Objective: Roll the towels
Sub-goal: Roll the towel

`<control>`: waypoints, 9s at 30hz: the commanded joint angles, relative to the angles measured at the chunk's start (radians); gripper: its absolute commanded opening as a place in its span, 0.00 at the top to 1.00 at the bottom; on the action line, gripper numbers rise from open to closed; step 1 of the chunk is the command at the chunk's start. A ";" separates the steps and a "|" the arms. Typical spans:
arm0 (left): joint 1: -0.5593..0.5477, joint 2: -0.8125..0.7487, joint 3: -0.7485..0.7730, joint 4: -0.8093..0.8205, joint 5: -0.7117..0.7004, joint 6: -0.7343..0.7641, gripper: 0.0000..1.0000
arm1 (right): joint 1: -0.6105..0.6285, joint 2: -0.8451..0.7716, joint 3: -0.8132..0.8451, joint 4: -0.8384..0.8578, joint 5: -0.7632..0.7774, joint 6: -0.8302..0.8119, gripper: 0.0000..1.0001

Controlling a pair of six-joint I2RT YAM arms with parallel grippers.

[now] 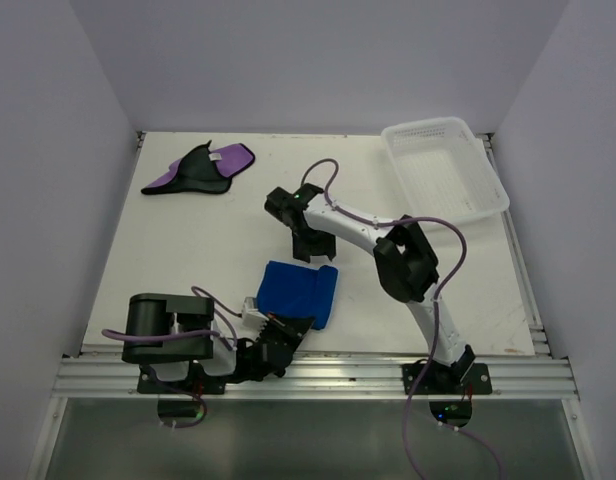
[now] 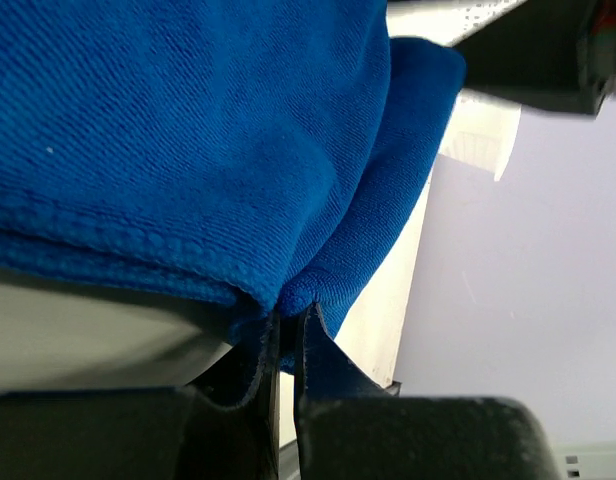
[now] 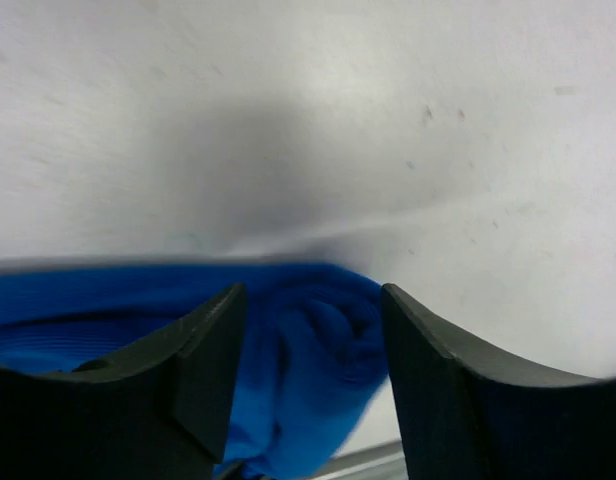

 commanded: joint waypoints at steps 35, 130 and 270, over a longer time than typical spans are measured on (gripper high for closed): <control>-0.040 0.074 -0.073 -0.245 0.237 0.037 1.00 | -0.278 -1.091 -1.813 2.079 -0.523 0.326 0.28; -0.049 -0.335 0.006 -0.653 0.067 0.312 0.57 | -0.128 -0.726 -1.691 1.842 -0.548 0.225 1.00; -0.058 0.074 0.258 -0.158 -0.159 0.955 1.00 | -0.267 -1.111 -1.121 0.865 -0.418 0.052 0.09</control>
